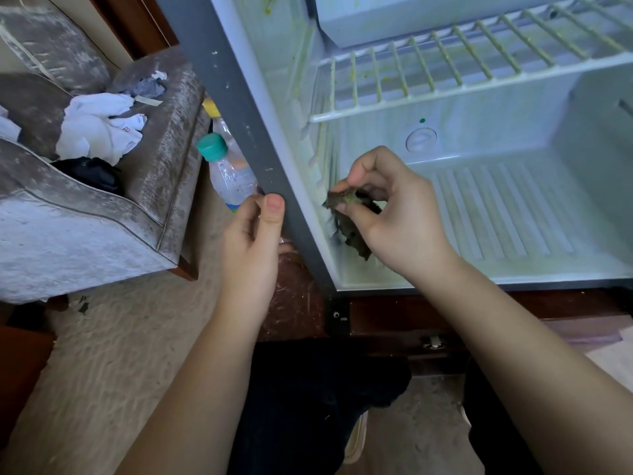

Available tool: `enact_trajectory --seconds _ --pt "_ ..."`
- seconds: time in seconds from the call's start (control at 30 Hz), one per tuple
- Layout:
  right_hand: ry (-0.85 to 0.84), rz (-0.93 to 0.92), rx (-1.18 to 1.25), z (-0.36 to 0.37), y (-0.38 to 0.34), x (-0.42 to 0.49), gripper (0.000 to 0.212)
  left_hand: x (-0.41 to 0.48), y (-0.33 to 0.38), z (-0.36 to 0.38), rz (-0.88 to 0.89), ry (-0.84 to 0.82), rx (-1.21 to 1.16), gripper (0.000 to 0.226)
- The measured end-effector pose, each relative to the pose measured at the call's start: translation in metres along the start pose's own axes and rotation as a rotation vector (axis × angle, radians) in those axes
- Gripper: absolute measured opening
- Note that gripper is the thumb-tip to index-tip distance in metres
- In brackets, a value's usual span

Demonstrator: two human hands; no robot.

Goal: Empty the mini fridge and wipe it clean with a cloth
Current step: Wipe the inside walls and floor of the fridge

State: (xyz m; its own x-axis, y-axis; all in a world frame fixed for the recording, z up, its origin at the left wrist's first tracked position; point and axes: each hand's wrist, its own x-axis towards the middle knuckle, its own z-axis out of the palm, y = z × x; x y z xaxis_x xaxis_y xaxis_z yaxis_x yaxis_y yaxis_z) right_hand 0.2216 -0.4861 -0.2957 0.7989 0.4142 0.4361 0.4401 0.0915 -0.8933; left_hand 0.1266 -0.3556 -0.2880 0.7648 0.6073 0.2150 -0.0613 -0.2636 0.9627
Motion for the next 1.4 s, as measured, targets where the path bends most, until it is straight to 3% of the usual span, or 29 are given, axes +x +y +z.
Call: enact_trajectory --seconds 0.23,0.43,1.0,1.07,1.2,1.3,1.37,1.4 --pt "0.127 0.026 0.024 0.008 0.015 0.025 0.040 0.000 -0.002 0.001 0.002 0.014 0.015 0.034" --pt "0.250 0.028 -0.047 0.018 0.033 0.057 0.041 0.005 -0.007 -0.002 0.040 0.019 0.048 0.037" --pt "0.023 0.044 -0.031 0.003 0.008 -0.031 0.044 -0.002 0.001 0.002 -0.008 0.007 -0.018 0.047" --pt "0.029 0.109 -0.054 -0.004 0.014 -0.033 0.039 -0.002 0.001 0.001 -0.015 0.000 -0.018 0.052" --pt "0.148 0.181 -0.170 -0.022 0.024 -0.029 0.036 -0.001 0.000 0.001 -0.016 -0.007 -0.017 0.031" --pt "0.193 0.194 -0.282 -0.035 0.038 -0.025 0.021 -0.001 0.001 0.001 -0.004 -0.020 -0.037 0.024" --pt "0.043 0.240 -0.432 -0.041 0.051 -0.023 0.007 -0.001 0.000 0.001 0.002 -0.017 -0.055 0.023" --pt "-0.076 0.259 -0.545 -0.043 0.056 -0.024 0.014 -0.001 0.000 0.002 0.006 -0.013 -0.057 0.023"
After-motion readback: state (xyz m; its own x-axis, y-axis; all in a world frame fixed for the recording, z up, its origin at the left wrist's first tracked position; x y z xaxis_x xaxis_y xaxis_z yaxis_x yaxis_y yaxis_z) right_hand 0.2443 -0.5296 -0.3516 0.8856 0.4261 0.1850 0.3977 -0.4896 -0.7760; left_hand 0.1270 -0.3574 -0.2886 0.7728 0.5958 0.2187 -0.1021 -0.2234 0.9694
